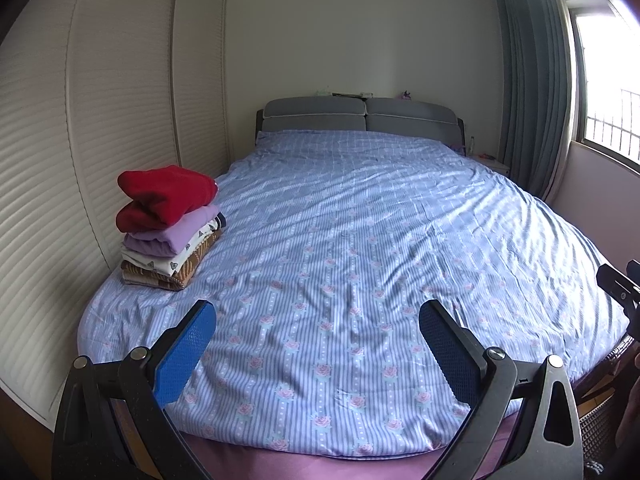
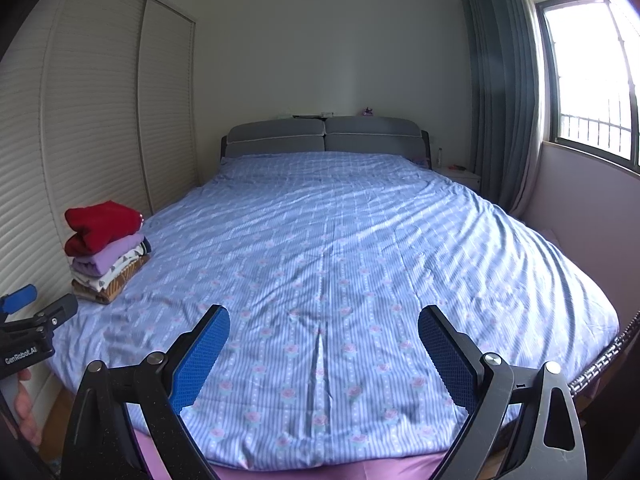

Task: Fold small clothes

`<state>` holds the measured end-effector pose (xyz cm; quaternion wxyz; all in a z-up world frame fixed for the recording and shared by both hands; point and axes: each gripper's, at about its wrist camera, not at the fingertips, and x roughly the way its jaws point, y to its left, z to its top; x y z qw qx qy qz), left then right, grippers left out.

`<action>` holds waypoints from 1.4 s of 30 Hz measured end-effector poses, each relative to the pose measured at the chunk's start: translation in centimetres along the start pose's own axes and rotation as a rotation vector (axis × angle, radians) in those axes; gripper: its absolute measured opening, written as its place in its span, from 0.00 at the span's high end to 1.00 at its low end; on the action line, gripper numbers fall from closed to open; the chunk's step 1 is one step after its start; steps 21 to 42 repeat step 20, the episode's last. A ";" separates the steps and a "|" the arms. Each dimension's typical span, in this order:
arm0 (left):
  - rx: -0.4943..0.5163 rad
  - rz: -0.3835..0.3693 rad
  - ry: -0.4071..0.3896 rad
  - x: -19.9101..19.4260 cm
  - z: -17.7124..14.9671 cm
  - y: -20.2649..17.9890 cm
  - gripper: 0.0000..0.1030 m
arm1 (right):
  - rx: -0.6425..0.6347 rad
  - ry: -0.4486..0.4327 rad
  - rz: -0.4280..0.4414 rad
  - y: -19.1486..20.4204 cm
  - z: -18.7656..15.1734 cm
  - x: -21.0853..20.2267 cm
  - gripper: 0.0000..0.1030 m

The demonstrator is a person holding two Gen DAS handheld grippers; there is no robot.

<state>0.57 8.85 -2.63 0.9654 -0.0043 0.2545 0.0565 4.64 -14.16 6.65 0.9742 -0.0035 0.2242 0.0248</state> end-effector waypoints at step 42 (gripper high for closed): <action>0.030 -0.032 0.024 0.4 -0.8 -1.3 0.00 | 0.004 0.007 0.003 0.2 -0.4 0.0 0.07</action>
